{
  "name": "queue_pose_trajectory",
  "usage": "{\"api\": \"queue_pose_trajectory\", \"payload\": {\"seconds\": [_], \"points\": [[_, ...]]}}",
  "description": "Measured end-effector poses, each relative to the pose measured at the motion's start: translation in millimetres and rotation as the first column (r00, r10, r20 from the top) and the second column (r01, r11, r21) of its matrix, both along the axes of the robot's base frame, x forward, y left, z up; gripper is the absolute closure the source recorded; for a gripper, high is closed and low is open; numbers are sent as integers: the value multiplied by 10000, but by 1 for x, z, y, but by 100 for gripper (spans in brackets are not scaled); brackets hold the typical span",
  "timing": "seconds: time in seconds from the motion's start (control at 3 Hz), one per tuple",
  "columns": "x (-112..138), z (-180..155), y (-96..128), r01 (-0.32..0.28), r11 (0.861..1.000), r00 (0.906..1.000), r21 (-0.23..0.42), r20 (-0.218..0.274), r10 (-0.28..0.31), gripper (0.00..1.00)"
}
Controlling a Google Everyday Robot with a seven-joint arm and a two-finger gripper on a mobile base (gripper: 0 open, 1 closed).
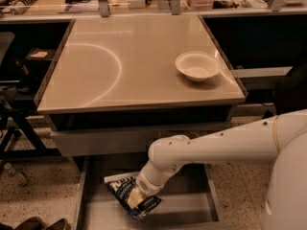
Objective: Place blue chip bag into middle drawer
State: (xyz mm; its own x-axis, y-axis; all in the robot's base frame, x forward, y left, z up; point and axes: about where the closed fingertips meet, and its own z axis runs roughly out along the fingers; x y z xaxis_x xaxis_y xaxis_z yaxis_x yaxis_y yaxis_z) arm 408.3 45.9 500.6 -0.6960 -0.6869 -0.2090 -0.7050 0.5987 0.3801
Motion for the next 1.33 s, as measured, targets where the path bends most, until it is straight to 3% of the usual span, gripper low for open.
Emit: {"api": "queue_pose_trajectory", "payload": {"seconds": [0.67, 1.33], "points": [[11, -41, 14, -34, 9995, 10000, 310, -21, 35, 100], [20, -81, 10, -186, 9979, 9997, 621, -174, 198, 100]]}}
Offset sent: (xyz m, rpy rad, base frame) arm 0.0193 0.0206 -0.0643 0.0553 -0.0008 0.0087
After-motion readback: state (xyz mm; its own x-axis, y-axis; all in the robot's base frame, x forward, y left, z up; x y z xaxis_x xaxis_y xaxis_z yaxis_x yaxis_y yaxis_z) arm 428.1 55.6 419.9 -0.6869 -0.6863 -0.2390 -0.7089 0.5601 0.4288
